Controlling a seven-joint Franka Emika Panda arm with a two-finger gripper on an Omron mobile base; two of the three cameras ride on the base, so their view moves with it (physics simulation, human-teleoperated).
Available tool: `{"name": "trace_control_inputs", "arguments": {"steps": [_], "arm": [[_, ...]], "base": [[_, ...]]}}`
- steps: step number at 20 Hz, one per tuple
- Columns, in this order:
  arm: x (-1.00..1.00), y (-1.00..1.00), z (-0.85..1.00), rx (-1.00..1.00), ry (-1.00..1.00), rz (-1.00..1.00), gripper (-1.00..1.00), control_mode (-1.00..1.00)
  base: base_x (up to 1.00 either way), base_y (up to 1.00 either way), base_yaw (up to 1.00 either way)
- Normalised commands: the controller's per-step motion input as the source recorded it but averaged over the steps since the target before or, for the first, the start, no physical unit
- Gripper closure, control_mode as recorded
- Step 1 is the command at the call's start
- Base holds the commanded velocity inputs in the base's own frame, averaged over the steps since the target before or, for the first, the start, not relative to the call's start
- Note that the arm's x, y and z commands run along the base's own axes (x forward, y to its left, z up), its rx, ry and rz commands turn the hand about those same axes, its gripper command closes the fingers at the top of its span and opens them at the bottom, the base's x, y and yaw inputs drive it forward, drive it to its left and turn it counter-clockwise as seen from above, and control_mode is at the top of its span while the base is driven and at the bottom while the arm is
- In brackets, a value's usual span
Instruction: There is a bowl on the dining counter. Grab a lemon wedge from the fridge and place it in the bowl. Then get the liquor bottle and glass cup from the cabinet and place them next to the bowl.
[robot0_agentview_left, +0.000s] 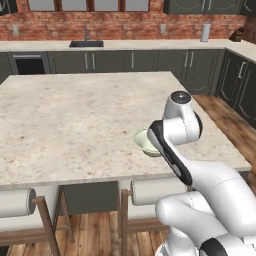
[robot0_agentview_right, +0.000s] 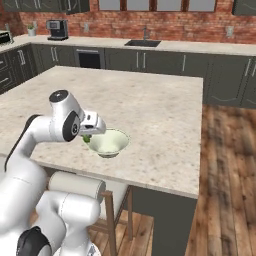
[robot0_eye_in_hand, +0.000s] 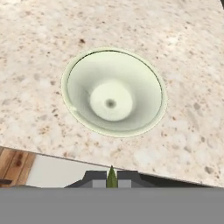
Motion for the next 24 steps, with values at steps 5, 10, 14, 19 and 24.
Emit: {"name": "trace_control_inputs", "arguments": {"steps": [5,10,14,19,24], "arm": [[0.41,0.0,-0.38,0.0,0.02,0.0,1.0,-1.0],[0.43,-0.05,-0.28,0.0,0.0,0.0,1.0,-1.0],[0.43,-0.06,-0.26,0.0,0.01,0.0,1.0,-1.0],[0.27,-0.01,-0.26,0.01,0.03,0.0,1.0,-1.0],[0.2,-0.04,-0.27,0.03,0.05,0.0,1.0,-1.0]], "base": [[0.0,0.0,0.0],[0.0,0.0,0.0],[0.0,0.0,0.0],[0.0,0.0,0.0],[0.0,0.0,0.0]]}}
